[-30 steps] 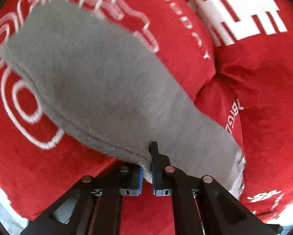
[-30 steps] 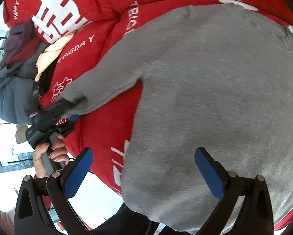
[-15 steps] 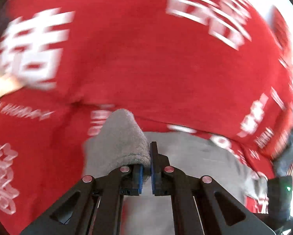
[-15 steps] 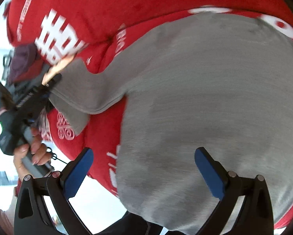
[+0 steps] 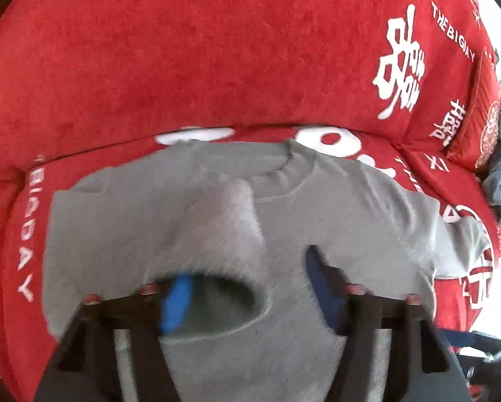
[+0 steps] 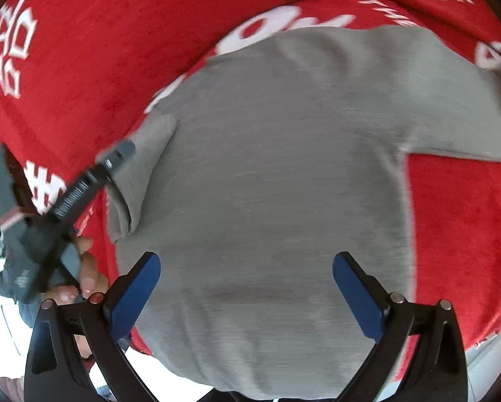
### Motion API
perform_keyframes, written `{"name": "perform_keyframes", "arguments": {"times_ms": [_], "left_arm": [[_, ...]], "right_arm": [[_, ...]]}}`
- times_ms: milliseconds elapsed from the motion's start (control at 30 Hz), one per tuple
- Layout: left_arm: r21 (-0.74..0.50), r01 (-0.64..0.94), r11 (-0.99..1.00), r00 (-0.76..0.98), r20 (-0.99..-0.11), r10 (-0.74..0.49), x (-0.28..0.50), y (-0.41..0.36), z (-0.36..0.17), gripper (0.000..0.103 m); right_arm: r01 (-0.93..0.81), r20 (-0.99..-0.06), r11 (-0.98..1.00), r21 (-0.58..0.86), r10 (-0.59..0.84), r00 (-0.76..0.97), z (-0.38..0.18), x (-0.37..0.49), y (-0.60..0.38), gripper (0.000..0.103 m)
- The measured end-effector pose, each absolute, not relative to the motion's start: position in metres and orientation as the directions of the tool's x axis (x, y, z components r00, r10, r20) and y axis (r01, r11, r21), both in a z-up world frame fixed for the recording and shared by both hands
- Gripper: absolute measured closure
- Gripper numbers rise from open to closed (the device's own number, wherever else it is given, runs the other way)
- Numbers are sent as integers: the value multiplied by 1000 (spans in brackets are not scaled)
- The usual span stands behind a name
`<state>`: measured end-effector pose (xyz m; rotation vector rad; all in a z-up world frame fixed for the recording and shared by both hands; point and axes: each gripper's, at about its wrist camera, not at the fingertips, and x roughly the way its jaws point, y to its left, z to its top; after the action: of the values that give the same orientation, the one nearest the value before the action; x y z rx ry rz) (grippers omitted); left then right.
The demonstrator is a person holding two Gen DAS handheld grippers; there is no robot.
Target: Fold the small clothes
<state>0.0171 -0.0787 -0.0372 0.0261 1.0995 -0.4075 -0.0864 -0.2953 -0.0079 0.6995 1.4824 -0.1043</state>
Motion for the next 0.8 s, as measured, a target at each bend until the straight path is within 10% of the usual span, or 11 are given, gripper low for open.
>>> {"name": "perform_keyframes", "arguments": {"times_ms": [267, 600, 733, 800], "left_arm": [[-70, 193, 979, 408, -901, -145, 4, 32, -26, 35], [20, 169, 985, 302, -953, -33, -6, 97, -84, 35], [-6, 119, 993, 310, -950, -43, 4, 96, -89, 35], [21, 99, 995, 328, -944, -13, 5, 96, -89, 35]], "right_arm": [[260, -956, 920, 292, 275, 100, 1, -54, -256, 0], [-478, -987, 878, 9, 86, 139, -20, -8, -81, 2], [-561, -991, 827, -38, 42, 129, -55, -3, -49, 14], [-564, -994, 824, -48, 19, 112, -69, -1, -50, 40]]}}
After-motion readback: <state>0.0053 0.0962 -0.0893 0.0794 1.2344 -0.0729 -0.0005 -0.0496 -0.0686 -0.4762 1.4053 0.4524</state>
